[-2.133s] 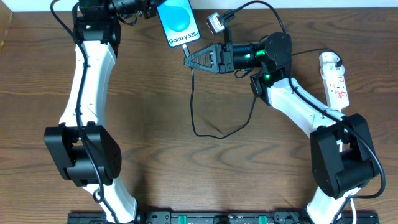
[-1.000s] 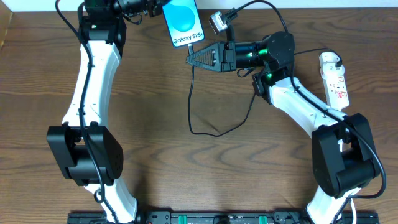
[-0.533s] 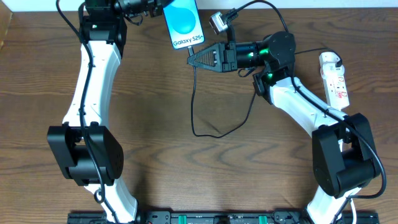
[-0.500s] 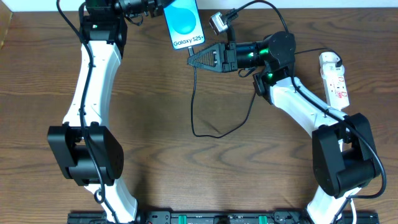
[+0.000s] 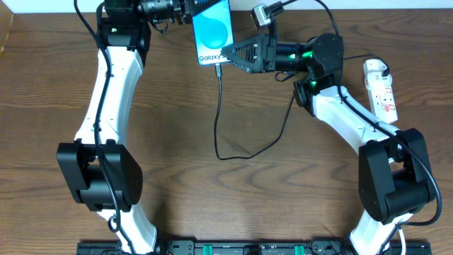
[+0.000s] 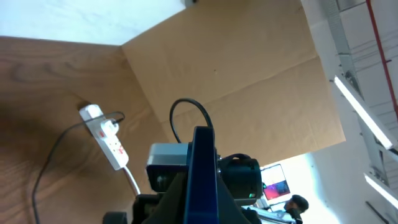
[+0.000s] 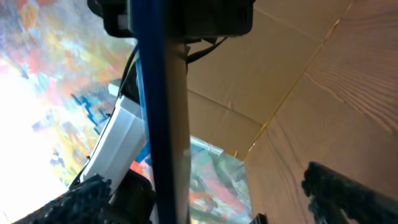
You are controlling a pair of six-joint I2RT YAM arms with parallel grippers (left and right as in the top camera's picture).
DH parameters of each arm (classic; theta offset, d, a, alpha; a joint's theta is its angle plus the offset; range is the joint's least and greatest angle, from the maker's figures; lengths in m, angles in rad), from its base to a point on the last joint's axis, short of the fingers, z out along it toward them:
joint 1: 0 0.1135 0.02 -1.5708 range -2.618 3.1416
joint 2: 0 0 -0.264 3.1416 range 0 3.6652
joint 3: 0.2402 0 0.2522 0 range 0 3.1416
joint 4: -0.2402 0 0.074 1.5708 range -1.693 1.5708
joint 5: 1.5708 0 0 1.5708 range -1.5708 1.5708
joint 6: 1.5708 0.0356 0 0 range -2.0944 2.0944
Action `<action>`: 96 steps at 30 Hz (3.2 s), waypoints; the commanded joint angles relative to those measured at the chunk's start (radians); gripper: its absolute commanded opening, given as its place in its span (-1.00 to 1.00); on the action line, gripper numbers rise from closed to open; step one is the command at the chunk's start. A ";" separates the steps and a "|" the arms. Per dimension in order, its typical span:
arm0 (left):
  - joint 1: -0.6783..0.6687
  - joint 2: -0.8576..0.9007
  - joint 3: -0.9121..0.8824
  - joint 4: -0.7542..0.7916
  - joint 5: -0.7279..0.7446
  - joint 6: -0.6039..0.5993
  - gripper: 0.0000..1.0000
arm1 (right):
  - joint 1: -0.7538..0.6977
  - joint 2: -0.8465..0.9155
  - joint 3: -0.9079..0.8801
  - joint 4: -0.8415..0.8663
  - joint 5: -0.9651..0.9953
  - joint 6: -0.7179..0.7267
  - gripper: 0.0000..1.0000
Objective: Plug charger to phone and switch on socket
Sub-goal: 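Open the right gripper and retract it rightward, then lower the phone flat onto the table center with the left gripper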
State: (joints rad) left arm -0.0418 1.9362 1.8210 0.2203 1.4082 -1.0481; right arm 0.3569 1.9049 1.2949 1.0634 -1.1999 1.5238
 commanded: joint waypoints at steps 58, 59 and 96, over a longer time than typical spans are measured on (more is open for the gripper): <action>-0.056 0.005 -0.566 -0.470 -0.587 0.571 -0.85 | -0.050 -0.521 0.011 -1.872 1.204 -0.958 0.98; -0.076 0.005 -0.566 -0.494 -0.604 0.599 -0.85 | -0.050 -0.550 0.011 -1.872 1.219 -0.958 0.98; -0.351 0.024 -0.568 -0.549 -0.939 0.602 -0.85 | -0.048 -0.536 -0.029 -1.913 1.228 -0.964 0.98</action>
State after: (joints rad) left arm -0.3828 1.9430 1.2419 -0.3328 0.4942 -0.4179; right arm 0.3149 1.3579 1.2728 -0.8490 0.0162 0.5724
